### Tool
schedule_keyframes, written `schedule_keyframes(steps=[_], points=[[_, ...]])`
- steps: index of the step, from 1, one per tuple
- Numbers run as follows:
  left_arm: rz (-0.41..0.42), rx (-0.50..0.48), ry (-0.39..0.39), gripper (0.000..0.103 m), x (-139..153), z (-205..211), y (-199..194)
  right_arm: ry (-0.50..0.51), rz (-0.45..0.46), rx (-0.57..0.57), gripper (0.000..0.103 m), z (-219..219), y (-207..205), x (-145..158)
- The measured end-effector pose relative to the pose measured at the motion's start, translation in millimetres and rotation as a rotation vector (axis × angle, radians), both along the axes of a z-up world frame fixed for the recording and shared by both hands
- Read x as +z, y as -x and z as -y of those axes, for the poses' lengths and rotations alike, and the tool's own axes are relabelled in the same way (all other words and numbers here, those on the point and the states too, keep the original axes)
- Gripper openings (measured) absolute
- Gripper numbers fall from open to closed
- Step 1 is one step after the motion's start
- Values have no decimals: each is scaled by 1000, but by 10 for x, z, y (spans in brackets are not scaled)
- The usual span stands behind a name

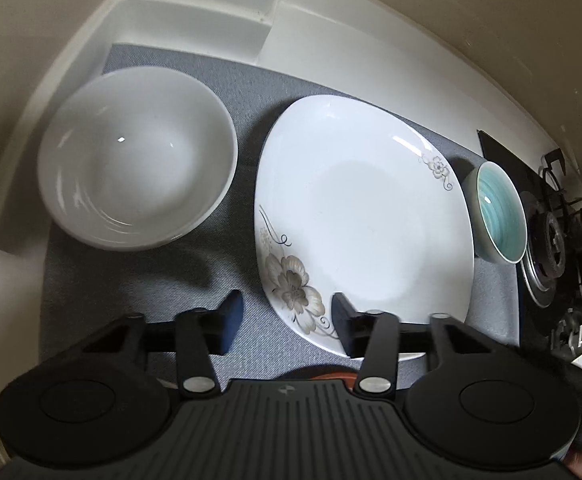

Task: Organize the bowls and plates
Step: 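Open the right gripper and move it to the brown plate, then grasp the rim of the brown round plate with the right gripper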

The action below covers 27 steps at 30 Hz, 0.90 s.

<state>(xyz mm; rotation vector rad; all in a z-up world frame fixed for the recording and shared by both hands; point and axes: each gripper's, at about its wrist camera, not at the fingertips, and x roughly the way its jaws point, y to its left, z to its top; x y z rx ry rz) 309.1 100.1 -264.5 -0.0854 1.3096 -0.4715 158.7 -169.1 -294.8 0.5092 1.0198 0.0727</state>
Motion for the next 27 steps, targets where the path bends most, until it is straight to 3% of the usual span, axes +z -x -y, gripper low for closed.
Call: schedule_keyframes(steps=[6, 8, 9, 10, 13, 17, 20, 23, 24, 27], points=[[9, -36, -6, 58, 57, 19, 135, -22, -67, 138, 41, -378, 102, -197], [10, -49, -20, 58, 53, 31, 184, 15, -85, 150, 30, -455, 135, -245], [12, -57, -26, 58, 48, 51, 210, 21, -89, 155, 15, -464, 159, -262], [13, -68, -30, 58, 52, 58, 234, 33, -86, 145, 8, -442, 184, -262], [9, -97, -51, 58, 67, 84, 306, 84, -69, 55, 6, -239, 253, -238], [-6, -153, -60, 60, 51, 190, 395, 87, -67, -76, 7, 115, 312, -209], [-44, -186, -87, 61, -42, 310, 429, 53, -66, -68, 10, 222, 371, -147], [-79, -222, -131, 61, -172, 466, 452, 58, -58, -41, 21, 213, 423, -93], [-81, -236, -147, 61, -207, 513, 467, 54, -58, -44, 30, 212, 439, -100], [-57, -279, -196, 58, -310, 631, 519, 28, -70, -43, 33, 196, 467, -172]])
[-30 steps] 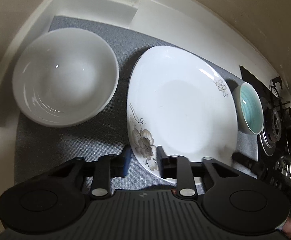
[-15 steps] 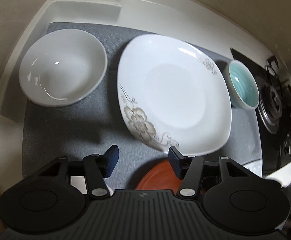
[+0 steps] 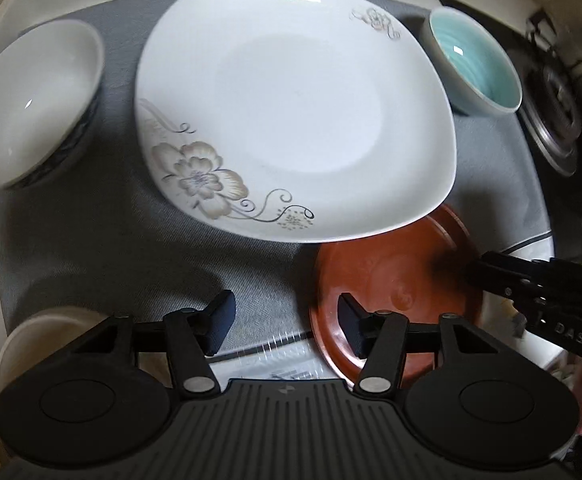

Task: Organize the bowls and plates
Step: 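Grasp the rim of the brown round plate with the right gripper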

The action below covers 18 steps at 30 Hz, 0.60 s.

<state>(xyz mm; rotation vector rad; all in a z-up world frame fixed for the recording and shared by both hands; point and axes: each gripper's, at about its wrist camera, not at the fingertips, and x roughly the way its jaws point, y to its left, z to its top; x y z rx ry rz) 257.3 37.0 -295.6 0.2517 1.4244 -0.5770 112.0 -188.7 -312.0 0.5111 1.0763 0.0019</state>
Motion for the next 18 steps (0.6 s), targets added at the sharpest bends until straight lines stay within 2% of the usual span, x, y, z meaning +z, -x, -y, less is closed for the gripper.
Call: schedule_keyframes(steps=[2, 3, 5, 6, 7, 13, 18], points=[[11, -19, -8, 53, -76, 47, 34, -25, -4, 1, 34, -34, -7, -68], [16, -36, -4, 43, -79, 78, 54, -27, 11, 1, 35, -49, -23, -82], [38, -64, -16, 36, -83, 120, 98, -24, 14, 14, 34, -80, -26, -80], [37, -68, -11, 32, -88, 127, 118, -24, 5, 17, 27, -90, -36, -85], [16, -80, 5, 27, -96, 131, 144, -27, -9, 21, 16, -99, -32, -93], [-1, -78, 20, 26, -124, 105, 317, 2, -39, 36, 12, -149, 84, -70], [-113, 0, 108, 24, -81, -44, 276, -9, -36, 3, 9, -98, 239, 50]])
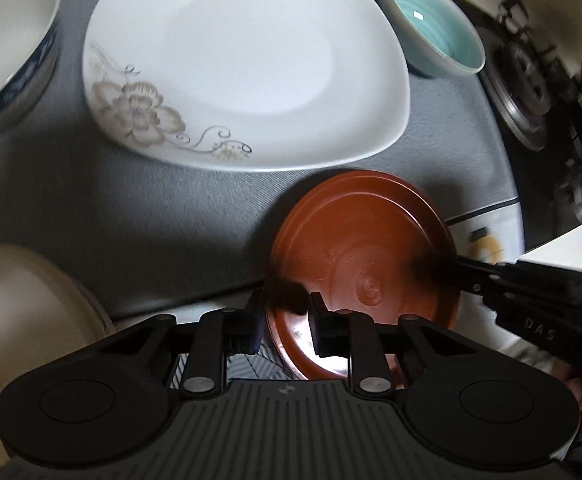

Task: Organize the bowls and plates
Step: 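Grasp the rim of the brown round plate with the right gripper, then lower the brown plate onto the stacked white plates and open the right gripper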

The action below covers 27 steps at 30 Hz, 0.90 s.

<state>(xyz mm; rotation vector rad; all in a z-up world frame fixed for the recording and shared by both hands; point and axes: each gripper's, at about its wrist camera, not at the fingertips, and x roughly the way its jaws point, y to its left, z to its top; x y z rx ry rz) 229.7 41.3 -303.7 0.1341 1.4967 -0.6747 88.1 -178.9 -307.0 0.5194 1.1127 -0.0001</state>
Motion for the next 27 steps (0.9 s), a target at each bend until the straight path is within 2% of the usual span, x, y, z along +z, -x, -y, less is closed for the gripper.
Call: schedule_keyframes(steps=[4, 10, 13, 16, 19, 22, 25, 27], points=[[29, -12, 88, 24, 271, -113, 11, 4, 45, 14, 9, 8, 109, 251], [23, 38, 191, 24, 633, -281, -113, 12, 107, -3, 10, 24, 87, 532], [11, 80, 216, 24, 710, -365, -224, 31, 122, -4, 10, 14, -59, 588], [44, 113, 216, 24, 789, -362, -367, 32, 150, 8, 10, 14, -251, 650], [56, 160, 231, 24, 801, -377, -507, 38, 175, 9, 10, 23, -463, 681], [-1, 199, 256, 24, 686, -371, -757, 56, 149, 4, 10, 54, -712, 619], [-84, 263, 279, 24, 508, -391, -1043, 22, 118, -14, 9, 150, -937, 514], [-82, 276, 271, 21, 455, -370, -1174, 24, 112, -19, 6, 195, -1055, 461]])
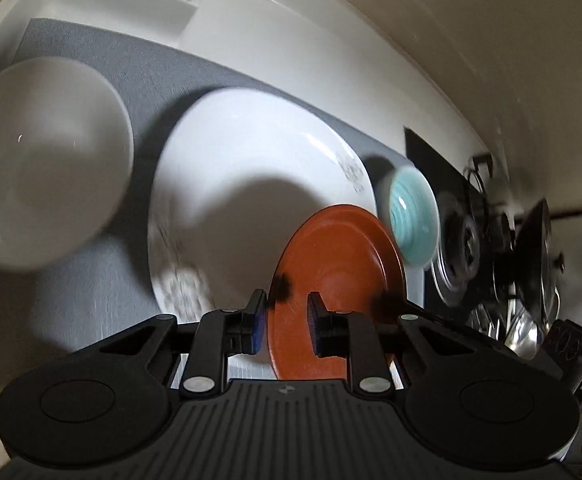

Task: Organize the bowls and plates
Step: 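Lower the brown plate onto the stacked white plates and open the right gripper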

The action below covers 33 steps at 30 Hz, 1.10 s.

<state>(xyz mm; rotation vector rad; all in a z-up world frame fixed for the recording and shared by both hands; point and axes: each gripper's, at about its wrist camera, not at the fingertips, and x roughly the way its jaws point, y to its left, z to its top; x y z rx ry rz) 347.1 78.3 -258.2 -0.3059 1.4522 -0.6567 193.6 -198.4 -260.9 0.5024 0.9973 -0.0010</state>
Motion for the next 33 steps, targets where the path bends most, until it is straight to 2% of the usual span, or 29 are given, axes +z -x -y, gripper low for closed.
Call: schedule_keyframes(steps=[5, 9, 14, 17, 21, 27, 30, 32, 33], points=[[125, -31, -138, 21, 35, 205, -49, 39, 17, 7, 6, -94, -244, -43], [154, -25, -177, 21, -6, 211, -145, 58, 6, -2, 5, -115, -371, -130], [276, -77, -246, 21, 88, 314, -111, 107, 4, 19, 6, -207, -485, -175], [321, -88, -278, 20, 105, 378, -110, 123, 8, 27, 6, -235, -534, -193], [347, -97, -308, 14, 56, 438, -143, 152, -2, 36, 5, -234, -600, -238], [340, -117, -332, 13, -60, 476, -137, 165, 0, 52, 5, -228, -660, -268], [337, -112, -325, 13, -66, 458, -132, 153, -3, 42, 5, -235, -677, -284], [333, -97, -294, 14, -9, 370, -110, 133, 3, 22, 7, -216, -650, -274], [337, -77, -283, 18, 33, 292, -86, 126, 12, 12, 7, -203, -623, -254]])
